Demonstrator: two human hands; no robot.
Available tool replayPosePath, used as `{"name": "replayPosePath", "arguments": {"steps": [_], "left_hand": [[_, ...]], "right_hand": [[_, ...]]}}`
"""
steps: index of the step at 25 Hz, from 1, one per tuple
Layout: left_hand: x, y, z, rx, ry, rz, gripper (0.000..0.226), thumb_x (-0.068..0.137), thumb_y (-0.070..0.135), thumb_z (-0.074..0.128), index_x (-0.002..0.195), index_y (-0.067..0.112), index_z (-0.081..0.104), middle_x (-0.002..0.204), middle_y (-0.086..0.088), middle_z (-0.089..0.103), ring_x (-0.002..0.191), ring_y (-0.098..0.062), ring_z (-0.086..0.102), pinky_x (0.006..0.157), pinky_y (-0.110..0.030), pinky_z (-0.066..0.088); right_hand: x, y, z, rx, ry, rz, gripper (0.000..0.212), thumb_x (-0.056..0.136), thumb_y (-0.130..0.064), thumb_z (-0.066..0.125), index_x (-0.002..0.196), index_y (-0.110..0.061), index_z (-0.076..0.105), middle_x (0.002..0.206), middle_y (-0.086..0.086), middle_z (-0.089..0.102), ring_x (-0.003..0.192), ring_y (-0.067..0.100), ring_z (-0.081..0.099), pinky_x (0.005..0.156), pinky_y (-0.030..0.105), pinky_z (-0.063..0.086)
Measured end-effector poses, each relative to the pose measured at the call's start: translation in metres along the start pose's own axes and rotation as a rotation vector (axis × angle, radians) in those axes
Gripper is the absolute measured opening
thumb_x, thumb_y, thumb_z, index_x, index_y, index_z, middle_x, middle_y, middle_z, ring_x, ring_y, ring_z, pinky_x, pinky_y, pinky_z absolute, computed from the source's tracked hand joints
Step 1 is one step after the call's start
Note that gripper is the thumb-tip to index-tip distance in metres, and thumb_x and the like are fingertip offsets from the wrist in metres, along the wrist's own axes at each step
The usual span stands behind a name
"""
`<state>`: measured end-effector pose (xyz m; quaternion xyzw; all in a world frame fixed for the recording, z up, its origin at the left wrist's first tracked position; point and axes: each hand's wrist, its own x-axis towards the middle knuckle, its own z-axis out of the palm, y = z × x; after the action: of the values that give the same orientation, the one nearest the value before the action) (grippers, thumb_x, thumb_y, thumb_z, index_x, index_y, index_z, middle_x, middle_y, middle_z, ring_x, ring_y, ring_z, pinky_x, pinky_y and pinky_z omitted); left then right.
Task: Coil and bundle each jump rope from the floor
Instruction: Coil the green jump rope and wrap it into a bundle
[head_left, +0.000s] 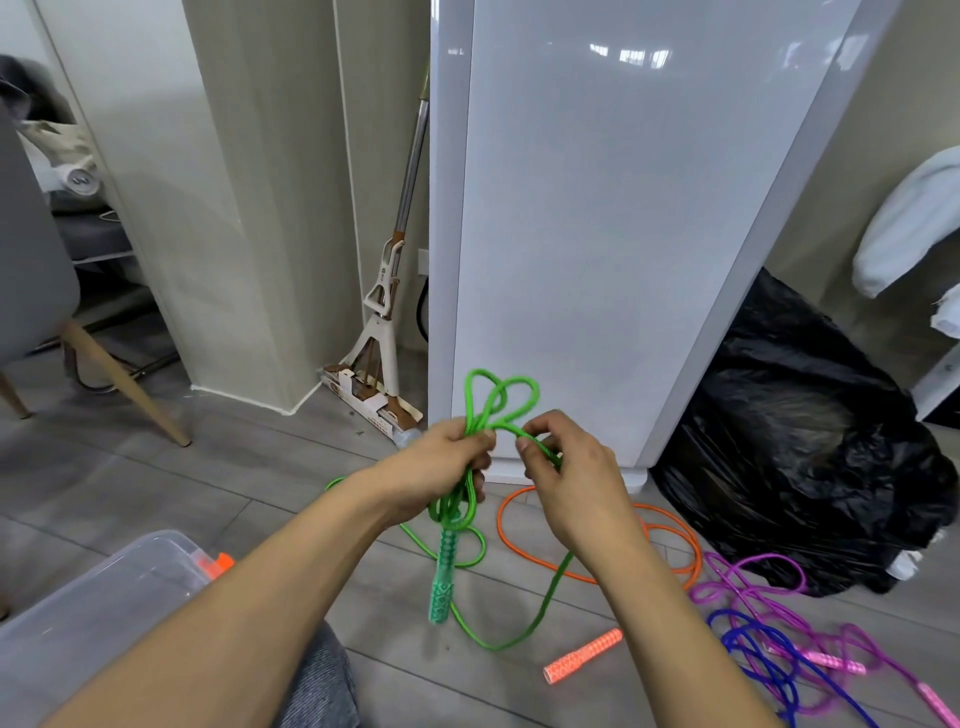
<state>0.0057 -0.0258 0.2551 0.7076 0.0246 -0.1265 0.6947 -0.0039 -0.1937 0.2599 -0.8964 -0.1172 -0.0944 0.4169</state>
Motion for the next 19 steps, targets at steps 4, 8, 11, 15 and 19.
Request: {"name": "replayPosePath", "arguments": {"steps": [4,8,11,15,19], "left_hand": [[0.013,0.003,-0.020,-0.267,0.443,0.066,0.027,0.105,0.014,0.043,0.078,0.016,0.046,0.060,0.000,0.040,0.049,-0.014,0.042,0.049,-0.024,0.036],[0.021,-0.004,-0.034,-0.281,0.695,0.029,0.022,0.104,0.013,0.043,0.083,0.013,0.049,0.063,-0.001,0.045,0.052,-0.016,0.043,0.051,-0.026,0.035],[0.020,-0.005,-0.020,-0.270,0.500,0.006,0.021,0.105,0.013,0.041,0.085,0.012,0.049,0.065,-0.002,0.047,0.045,-0.013,0.049,0.051,-0.025,0.036],[0.012,-0.009,0.012,-0.156,0.319,-0.014,0.020,0.106,0.015,0.041,0.089,0.012,0.052,0.073,-0.005,0.054,0.060,-0.021,0.053,0.057,-0.029,0.043],[0.009,-0.011,0.031,-0.111,0.291,0.015,0.018,0.105,0.017,0.042,0.092,0.012,0.054,0.078,-0.006,0.057,0.071,-0.024,0.054,0.055,-0.030,0.045]], "right_hand": [[0.002,0.006,-0.010,-0.026,0.011,0.093,0.015,0.100,-0.033,0.054,0.089,-0.025,0.061,0.070,-0.004,0.067,0.064,0.016,0.059,0.059,0.031,0.043],[0.006,0.012,-0.013,-0.039,-0.009,0.203,0.019,0.096,-0.020,0.052,0.095,-0.022,0.071,0.083,-0.001,0.072,0.081,0.023,0.065,0.068,0.029,0.047],[0.006,0.006,-0.012,0.129,0.119,0.190,0.026,0.094,-0.010,0.053,0.102,-0.025,0.073,0.082,-0.006,0.074,0.075,0.018,0.066,0.068,0.027,0.048],[0.004,-0.006,-0.006,0.379,0.233,0.236,0.008,0.096,-0.011,0.058,0.095,-0.019,0.058,0.079,-0.005,0.075,0.052,0.010,0.063,0.054,0.022,0.048],[0.000,-0.008,0.003,0.285,0.272,0.190,0.012,0.092,-0.026,0.068,0.081,-0.025,0.062,0.063,-0.002,0.069,0.051,0.021,0.060,0.051,0.034,0.048]]}}
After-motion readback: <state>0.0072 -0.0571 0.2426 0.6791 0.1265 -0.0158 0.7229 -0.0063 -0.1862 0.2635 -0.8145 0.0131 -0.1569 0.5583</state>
